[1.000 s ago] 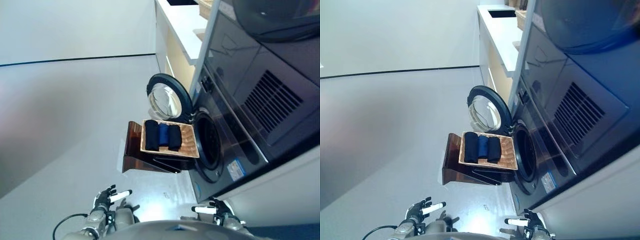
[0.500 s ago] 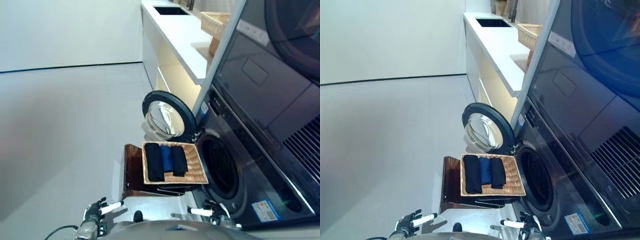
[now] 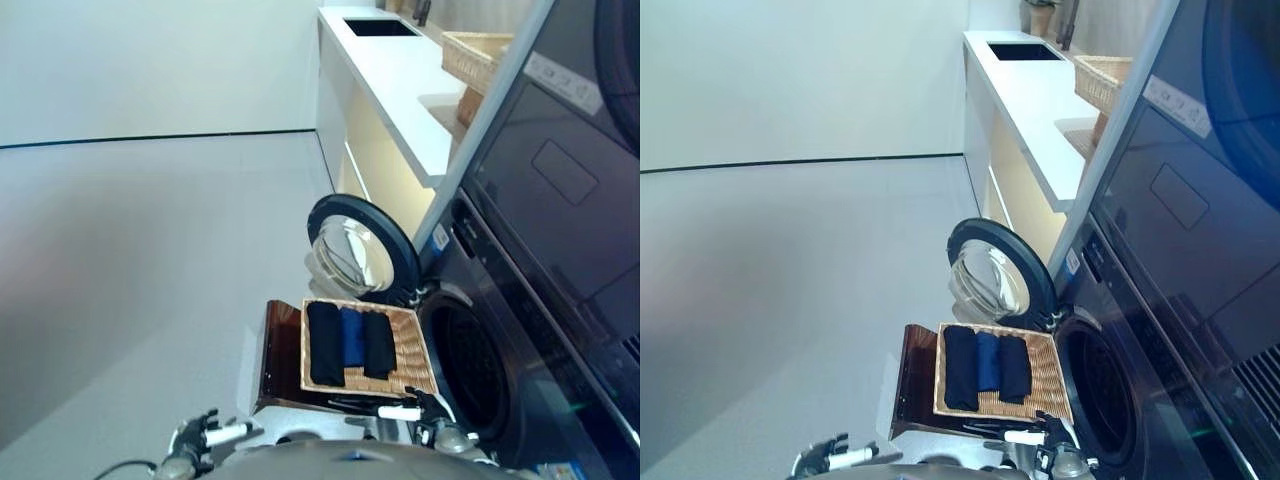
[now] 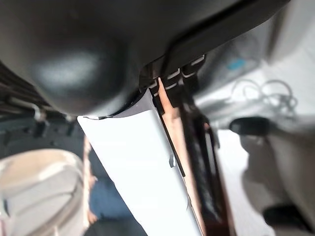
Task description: Pick up the clothes and place them into the washing machine
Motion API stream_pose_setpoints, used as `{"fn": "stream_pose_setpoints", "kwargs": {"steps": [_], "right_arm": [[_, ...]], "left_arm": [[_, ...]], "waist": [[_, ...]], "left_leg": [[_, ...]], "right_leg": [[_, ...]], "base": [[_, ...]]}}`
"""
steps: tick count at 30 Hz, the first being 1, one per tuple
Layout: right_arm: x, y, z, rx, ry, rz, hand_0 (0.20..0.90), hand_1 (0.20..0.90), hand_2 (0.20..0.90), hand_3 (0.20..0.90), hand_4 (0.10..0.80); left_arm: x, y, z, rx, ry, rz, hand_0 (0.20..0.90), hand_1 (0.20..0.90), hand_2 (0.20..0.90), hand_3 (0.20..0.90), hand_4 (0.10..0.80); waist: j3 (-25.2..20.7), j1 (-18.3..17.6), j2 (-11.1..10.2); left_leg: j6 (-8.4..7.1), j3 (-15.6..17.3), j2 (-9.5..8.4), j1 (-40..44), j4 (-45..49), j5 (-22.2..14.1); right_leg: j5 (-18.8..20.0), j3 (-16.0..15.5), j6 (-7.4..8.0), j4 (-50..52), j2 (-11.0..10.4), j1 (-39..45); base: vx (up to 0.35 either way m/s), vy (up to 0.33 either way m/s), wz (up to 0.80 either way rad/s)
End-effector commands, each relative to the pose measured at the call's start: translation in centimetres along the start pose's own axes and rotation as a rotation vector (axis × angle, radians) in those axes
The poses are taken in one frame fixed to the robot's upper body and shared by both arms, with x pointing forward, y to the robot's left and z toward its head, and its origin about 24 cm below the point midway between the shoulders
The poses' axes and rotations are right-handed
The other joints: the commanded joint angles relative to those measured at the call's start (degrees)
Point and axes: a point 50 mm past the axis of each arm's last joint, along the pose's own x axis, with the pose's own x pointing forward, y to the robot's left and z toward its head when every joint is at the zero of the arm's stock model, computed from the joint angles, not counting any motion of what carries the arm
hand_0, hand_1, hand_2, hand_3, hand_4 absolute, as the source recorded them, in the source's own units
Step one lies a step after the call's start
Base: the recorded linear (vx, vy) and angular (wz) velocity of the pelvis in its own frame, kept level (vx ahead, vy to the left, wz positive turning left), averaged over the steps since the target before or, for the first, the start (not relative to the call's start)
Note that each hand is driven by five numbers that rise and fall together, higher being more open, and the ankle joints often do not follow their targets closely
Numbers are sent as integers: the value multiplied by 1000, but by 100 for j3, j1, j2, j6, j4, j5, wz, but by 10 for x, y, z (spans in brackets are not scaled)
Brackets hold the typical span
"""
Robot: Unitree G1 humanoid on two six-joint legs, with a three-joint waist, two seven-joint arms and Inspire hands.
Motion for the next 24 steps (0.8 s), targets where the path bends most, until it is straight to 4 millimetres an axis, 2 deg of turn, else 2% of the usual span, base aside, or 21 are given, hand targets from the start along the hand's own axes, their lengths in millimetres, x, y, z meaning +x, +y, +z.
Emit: {"fn": "stream_pose_setpoints", "kwargs": {"steps": [1, 5, 8, 9, 12, 14, 15, 16, 17, 18, 19, 20, 21, 24], "right_arm": [[10, -38, 52, -12, -149, -128, 900, 900, 900, 900, 800], [11, -54, 94, 9, -257, -184, 900, 900, 900, 900, 800], [8, -66, 138, 41, -368, -232, 900, 900, 900, 900, 800], [8, -66, 138, 42, -369, -232, 900, 900, 900, 900, 800], [2, -72, 173, 72, -458, -269, 900, 900, 900, 900, 800], [-2, -78, 189, 93, -496, -303, 900, 900, 900, 900, 800], [-8, -87, 209, 111, -536, -348, 900, 900, 900, 900, 800], [-8, -87, 209, 110, -536, -348, 900, 900, 900, 900, 800], [-15, -100, 228, 131, -570, -394, 900, 900, 900, 900, 800], [-15, -100, 228, 131, -570, -394, 900, 900, 900, 900, 800], [-23, -114, 246, 146, -592, -446, 900, 900, 900, 900, 800], [-23, -114, 246, 146, -592, -446, 900, 900, 900, 900, 800], [-32, -128, 263, 147, -614, -496, 900, 900, 900, 900, 800], [-37, -136, 269, 130, -616, -528, 900, 900, 900, 900, 800]], "left_arm": [[8, 6, 42, -2, -129, 19, 900, 900, 900, 900, 800], [9, 12, 65, -31, -202, 53, 900, 900, 900, 900, 800], [9, 18, 100, -96, -324, 87, 900, 900, 900, 900, 800], [9, 18, 100, -97, -325, 87, 900, 900, 900, 900, 800], [3, 16, 141, -215, -503, 79, 900, 900, 900, 900, 800], [-6, 13, 165, -314, -622, 65, 900, 900, 900, 900, 800], [-20, 10, 189, -413, -772, 32, 900, 900, 900, 900, 800], [-20, 10, 189, -413, -772, 32, 900, 900, 900, 900, 800], [-35, 8, 205, -480, -882, -7, 900, 900, 900, 900, 800], [-35, 8, 205, -480, -882, -7, 900, 900, 900, 900, 800], [-52, 4, 218, -516, -994, -53, 900, 900, 900, 900, 800], [-52, 4, 218, -516, -994, -53, 900, 900, 900, 900, 800], [-67, 3, 232, -512, -1085, -80, 900, 900, 900, 900, 800], [-76, 5, 244, -521, -1140, -90, 900, 900, 900, 900, 800]], "waist": [[16, 131, -32], [398, 164, 36], [744, 198, 116], [729, 200, 114], [957, 238, 176], [1070, 275, 224], [1169, 340, 284], [1162, 340, 283], [1242, 435, 345], [1236, 436, 343], [1294, 516, 409], [1285, 518, 406], [1308, 574, 462], [1315, 598, 516]], "left_leg": [[-507, -16, 45, -316, 20, -224], [-529, -80, 42, -970, 271, -176], [-537, -73, -7, -1687, 632, -137], [-537, -70, -8, -1716, 648, -142], [-538, -49, -12, -2307, 939, -120], [-556, -73, -21, -2627, 1105, -119], [-568, -106, -40, -2883, 1255, -144], [-568, -105, -41, -2893, 1260, -146], [-570, -89, -52, -3108, 1384, -155], [-569, -87, -52, -3117, 1389, -157], [-560, -82, -64, -3349, 1514, -185], [-560, -79, -64, -3362, 1520, -187], [-545, -40, -79, -3586, 1637, -220], [-540, -14, -95, -3790, 1778, -265]], "right_leg": [[-126, -81, 186, -31, -157, 27], [-107, -56, 148, 136, -204, -494], [-47, 16, 100, 423, -241, -1215], [-51, 21, 100, 438, -243, -1245], [-84, 71, 54, 774, -291, -1860], [-122, 113, 27, 937, -320, -2152], [-174, 149, -7, 1101, -323, -2412], [-176, 150, -8, 1107, -324, -2422], [-215, 153, -22, 1245, -345, -2639], [-217, 156, -22, 1250, -345, -2649], [-260, 194, -29, 1452, -382, -2929], [-263, 198, -29, 1460, -383, -2945], [-313, 248, -28, 1656, -398, -3219], [-371, 320, -32, 1816, -418, -3411]], "base": [[-27, -31, 25], [-200, -32, 9], [-265, -6, 5], [-155, -1, 6], [-132, -3, 6], [-106, -13, 3], [-55, -13, 7], [-55, 2, 10], [-26, 17, 12], [-57, 45, 13], [-31, 28, 11], [-55, 59, -5], [-23, 32, -11], [-14, 45, -6]]}}
